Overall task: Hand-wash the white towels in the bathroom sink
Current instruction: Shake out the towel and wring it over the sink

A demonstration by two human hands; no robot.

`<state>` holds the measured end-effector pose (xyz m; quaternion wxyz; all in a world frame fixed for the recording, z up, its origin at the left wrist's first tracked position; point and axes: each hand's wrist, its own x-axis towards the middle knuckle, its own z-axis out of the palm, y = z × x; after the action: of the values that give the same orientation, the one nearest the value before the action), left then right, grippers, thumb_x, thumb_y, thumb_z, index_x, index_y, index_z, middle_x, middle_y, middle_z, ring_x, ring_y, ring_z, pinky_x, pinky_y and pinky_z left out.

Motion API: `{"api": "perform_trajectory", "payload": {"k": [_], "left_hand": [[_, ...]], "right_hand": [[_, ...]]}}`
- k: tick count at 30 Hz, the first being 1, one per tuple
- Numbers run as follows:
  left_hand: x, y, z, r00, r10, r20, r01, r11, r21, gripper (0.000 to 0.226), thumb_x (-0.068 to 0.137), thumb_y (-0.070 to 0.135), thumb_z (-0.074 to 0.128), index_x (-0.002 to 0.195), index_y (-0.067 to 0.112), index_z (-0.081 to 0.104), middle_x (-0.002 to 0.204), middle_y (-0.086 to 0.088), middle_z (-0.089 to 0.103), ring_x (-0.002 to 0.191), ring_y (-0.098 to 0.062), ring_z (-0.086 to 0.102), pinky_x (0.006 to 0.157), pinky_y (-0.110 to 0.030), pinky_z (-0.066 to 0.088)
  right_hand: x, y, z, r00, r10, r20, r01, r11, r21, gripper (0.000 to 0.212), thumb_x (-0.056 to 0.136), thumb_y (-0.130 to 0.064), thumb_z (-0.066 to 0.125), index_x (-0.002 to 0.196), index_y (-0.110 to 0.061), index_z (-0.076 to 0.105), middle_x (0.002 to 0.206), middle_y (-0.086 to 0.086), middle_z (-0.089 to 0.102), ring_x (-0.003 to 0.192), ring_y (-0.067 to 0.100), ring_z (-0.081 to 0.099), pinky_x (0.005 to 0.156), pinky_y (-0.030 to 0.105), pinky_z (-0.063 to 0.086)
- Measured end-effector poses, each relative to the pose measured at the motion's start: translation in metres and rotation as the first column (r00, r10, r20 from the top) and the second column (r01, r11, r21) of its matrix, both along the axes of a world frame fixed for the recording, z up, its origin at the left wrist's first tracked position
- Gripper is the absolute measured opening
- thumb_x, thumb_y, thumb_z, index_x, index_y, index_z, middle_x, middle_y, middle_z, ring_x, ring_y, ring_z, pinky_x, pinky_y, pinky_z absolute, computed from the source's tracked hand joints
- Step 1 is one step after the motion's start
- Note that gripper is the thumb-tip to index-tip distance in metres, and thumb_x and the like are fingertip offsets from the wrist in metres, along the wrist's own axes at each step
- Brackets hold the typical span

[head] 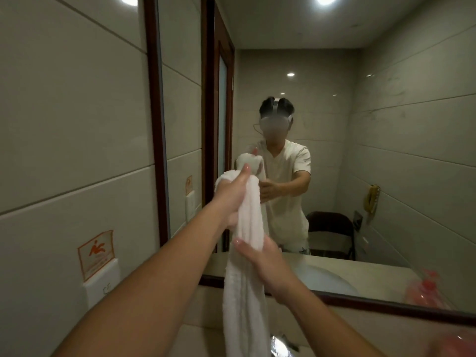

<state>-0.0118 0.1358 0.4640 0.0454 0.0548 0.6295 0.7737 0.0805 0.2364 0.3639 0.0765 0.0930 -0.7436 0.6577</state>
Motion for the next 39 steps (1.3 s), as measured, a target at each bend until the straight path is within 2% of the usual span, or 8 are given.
{"api": "perform_trajectory", "payload": {"k": [4,7,10,13,18,24,29,39], "left_hand": [[-0.005,-0.012,-0.003,0.990,-0.143,-0.017,0.143,0.987,0.070,0.084,0.089,0.075,0.059,0.138,0.006,0.057,0.122,-0.016,0.073,0.106,-0.029,0.074,0.083,-0.040,0.061],[0.014,-0.030,-0.050,0.989,-0.148,0.019,0.149,0.971,-0.185,0.100,0.084,0.092,0.036,0.137,0.011,0.063,0.112,-0.011,0.077,0.100,-0.024,0.075,0.076,-0.034,0.059],[0.041,-0.029,-0.101,0.974,-0.227,-0.015,0.218,0.952,-0.213,0.095,0.073,0.100,0.034,0.133,0.033,0.063,0.120,-0.005,0.077,0.115,-0.022,0.072,0.104,-0.046,0.055],[0.050,-0.023,-0.111,0.995,-0.095,0.015,0.096,0.988,-0.117,0.081,0.072,0.094,0.034,0.116,0.036,0.070,0.114,-0.005,0.078,0.112,-0.025,0.073,0.108,-0.052,0.052],[0.042,-0.025,-0.096,0.997,-0.001,0.077,0.007,0.996,-0.086,0.090,0.090,0.086,0.025,0.126,0.019,0.073,0.112,-0.010,0.079,0.107,-0.028,0.075,0.105,-0.050,0.054],[0.043,-0.011,-0.065,0.986,-0.132,0.099,0.137,0.990,-0.038,0.083,0.101,0.074,0.026,0.100,0.009,0.078,0.096,-0.014,0.080,0.085,-0.026,0.079,0.087,-0.040,0.059],[0.037,-0.011,-0.057,0.991,-0.037,-0.131,-0.033,0.869,-0.494,0.079,0.101,0.076,0.025,0.103,0.018,0.078,0.098,-0.001,0.079,0.095,-0.020,0.074,0.087,-0.034,0.053],[0.030,-0.034,-0.064,0.894,-0.072,-0.442,-0.279,0.683,-0.675,0.068,0.109,0.060,0.024,0.088,0.020,0.074,0.082,-0.002,0.072,0.080,-0.013,0.069,0.075,-0.030,0.048]], "right_hand": [[-0.018,0.002,0.018,0.996,-0.084,0.020,0.086,0.992,-0.098,0.024,0.103,-0.038,0.068,0.121,-0.023,0.073,0.104,0.000,0.080,0.100,0.021,0.077,0.092,0.044,0.062],[-0.034,0.007,0.031,0.991,-0.042,0.124,0.068,0.973,-0.219,0.037,0.101,-0.038,0.071,0.128,-0.012,0.069,0.110,0.012,0.080,0.101,0.029,0.078,0.090,0.048,0.063],[-0.048,0.007,0.050,0.978,-0.018,0.209,0.088,0.939,-0.333,0.046,0.098,-0.030,0.076,0.133,-0.005,0.061,0.114,0.018,0.077,0.098,0.030,0.079,0.077,0.043,0.066],[-0.053,0.002,0.055,0.969,0.020,0.246,0.047,0.963,-0.265,0.053,0.094,-0.029,0.079,0.137,-0.006,0.058,0.110,0.016,0.079,0.096,0.029,0.079,0.083,0.044,0.065],[-0.043,0.015,0.037,0.968,0.070,0.239,-0.037,0.989,-0.142,0.044,0.102,-0.048,0.064,0.128,-0.013,0.068,0.114,0.007,0.080,0.109,0.025,0.076,0.106,0.046,0.053],[-0.032,0.017,-0.002,0.962,-0.045,0.268,0.092,0.982,-0.167,0.086,0.080,-0.087,0.061,0.140,-0.025,0.062,0.125,-0.001,0.075,0.116,0.022,0.071,0.107,0.050,0.054],[-0.030,0.022,0.003,0.966,-0.255,0.027,0.257,0.962,-0.096,0.022,0.107,-0.049,0.055,0.107,-0.030,0.066,0.106,-0.006,0.073,0.094,0.006,0.071,0.077,0.027,0.056],[-0.039,0.004,0.012,0.976,-0.209,0.068,0.216,0.968,-0.125,0.055,0.100,-0.059,0.061,0.141,-0.025,0.049,0.129,-0.002,0.062,0.116,0.019,0.064,0.103,0.047,0.056]]}}
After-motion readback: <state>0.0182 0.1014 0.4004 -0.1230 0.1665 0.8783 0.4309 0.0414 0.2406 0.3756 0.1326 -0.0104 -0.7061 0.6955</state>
